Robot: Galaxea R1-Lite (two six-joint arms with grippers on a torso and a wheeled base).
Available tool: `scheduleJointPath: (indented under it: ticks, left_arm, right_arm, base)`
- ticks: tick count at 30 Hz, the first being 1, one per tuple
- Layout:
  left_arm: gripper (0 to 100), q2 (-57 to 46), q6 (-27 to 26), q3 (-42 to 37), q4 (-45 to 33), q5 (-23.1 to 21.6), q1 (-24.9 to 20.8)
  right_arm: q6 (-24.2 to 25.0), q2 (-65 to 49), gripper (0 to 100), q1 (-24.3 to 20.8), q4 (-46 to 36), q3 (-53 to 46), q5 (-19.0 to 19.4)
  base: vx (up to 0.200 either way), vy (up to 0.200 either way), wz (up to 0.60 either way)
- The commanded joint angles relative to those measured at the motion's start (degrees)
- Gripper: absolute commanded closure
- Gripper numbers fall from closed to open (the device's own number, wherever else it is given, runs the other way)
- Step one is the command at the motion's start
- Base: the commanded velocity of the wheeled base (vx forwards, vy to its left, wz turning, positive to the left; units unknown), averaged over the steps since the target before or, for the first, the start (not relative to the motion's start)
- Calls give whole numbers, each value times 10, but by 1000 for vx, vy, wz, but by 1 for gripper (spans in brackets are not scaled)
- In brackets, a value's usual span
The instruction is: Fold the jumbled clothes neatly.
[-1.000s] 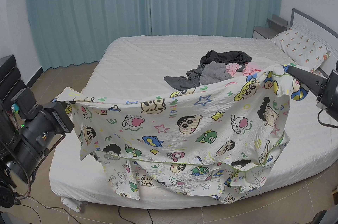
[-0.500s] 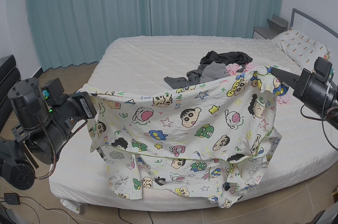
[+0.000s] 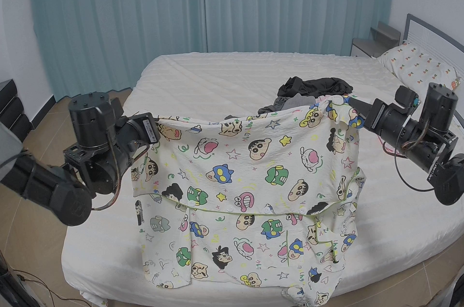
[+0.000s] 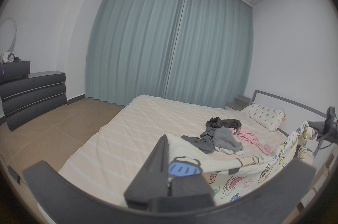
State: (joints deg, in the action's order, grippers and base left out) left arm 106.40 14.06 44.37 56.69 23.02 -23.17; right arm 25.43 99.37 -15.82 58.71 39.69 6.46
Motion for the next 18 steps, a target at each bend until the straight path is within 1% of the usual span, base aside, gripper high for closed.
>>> scheduleJointPath:
  ticks: [1,4,6,7,8,9,10,11,12,13,16,18]
  left_arm:
    - [100,101,-3,64,0,1,12]
    - [100,135,-3,92,0,1,17]
    - [100,183,-9,130,-3,1,23]
    - [100,189,-10,135,-3,1,23]
    - [100,218,-12,153,-2,1,27]
    - [100,218,-12,153,-2,1,27]
    - [100,254,-13,176,0,1,30]
    - [100,261,-13,179,1,1,30]
    - [100,290,-14,193,1,2,31]
    - [100,295,-14,195,1,2,31]
    - [100,353,-22,230,-1,2,43]
    - [100,378,-23,247,0,3,45]
  right_arm:
    - [-2,95,100,11,15,35,-1]
    - [-1,123,100,11,15,50,-1]
    - [0,161,100,13,16,72,-3]
    - [0,166,100,14,16,75,-4]
    - [0,188,100,18,18,88,-6]
    - [0,188,100,18,18,88,-6]
    - [1,214,100,17,24,98,-8]
    - [0,218,100,17,25,98,-8]
    - [-1,242,100,16,29,101,-8]
    - [-1,246,100,15,31,103,-9]
    - [1,312,100,10,34,141,-10]
    - [1,335,100,10,34,158,-13]
  base:
    - [200,0,0]
    - [200,0,0]
    - [200,0,0]
    - [200,0,0]
    - [200,0,0]
    - [200,0,0]
    - [200,0,0]
    - [200,0,0]
    - [0,0,0]
    - [0,0,0]
    - [0,0,0]
    - [0,0,0]
